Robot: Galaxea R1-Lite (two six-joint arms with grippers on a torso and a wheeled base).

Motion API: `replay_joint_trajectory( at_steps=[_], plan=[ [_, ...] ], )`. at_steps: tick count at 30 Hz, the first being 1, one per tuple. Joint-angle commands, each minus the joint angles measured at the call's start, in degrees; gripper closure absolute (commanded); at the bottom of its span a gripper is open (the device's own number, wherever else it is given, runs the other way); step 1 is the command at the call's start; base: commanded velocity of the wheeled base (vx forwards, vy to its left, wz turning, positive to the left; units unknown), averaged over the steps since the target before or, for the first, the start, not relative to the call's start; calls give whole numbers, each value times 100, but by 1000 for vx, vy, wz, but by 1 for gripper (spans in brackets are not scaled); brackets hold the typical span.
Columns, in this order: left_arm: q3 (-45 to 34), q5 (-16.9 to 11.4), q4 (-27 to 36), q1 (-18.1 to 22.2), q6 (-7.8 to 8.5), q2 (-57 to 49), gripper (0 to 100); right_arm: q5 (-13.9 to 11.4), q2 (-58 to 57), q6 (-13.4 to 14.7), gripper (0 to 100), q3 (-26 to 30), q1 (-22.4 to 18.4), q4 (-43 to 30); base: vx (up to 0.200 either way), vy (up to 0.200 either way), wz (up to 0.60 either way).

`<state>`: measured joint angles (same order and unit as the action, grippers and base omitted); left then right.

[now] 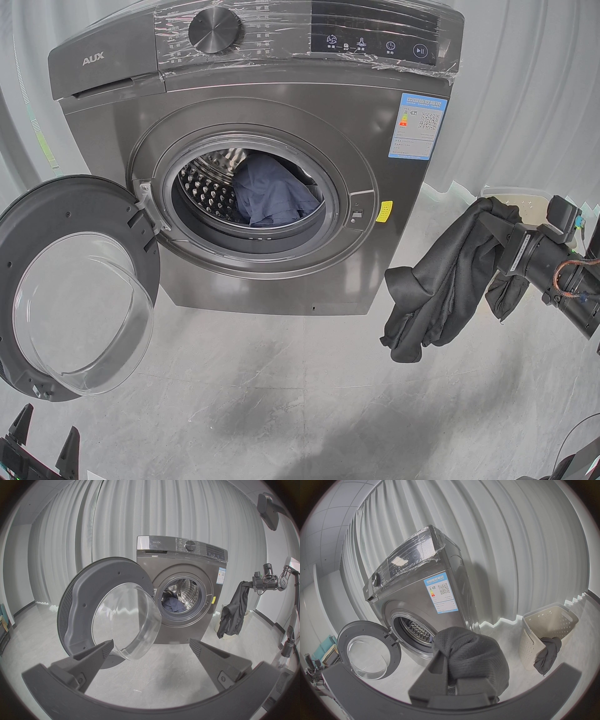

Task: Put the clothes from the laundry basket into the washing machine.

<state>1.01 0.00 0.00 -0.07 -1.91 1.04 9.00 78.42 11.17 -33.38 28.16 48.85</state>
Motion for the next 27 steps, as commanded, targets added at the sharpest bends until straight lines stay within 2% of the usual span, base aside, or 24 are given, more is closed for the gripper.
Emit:
replay_joint_trajectory(
  at_steps=[1,6,27],
  plan=[
    [-84,0,0,-1,-2,-86,0,-3,15,0,100,-2,5,2,0,200,0],
    [-92,0,0,-1,-2,-86,0,-3,15,0,100,-2,5,2,0,200,0],
    [-92,0,0,-1,-11,-86,0,-65,15,0,100,68,23,2,0,0,0]
  ],
)
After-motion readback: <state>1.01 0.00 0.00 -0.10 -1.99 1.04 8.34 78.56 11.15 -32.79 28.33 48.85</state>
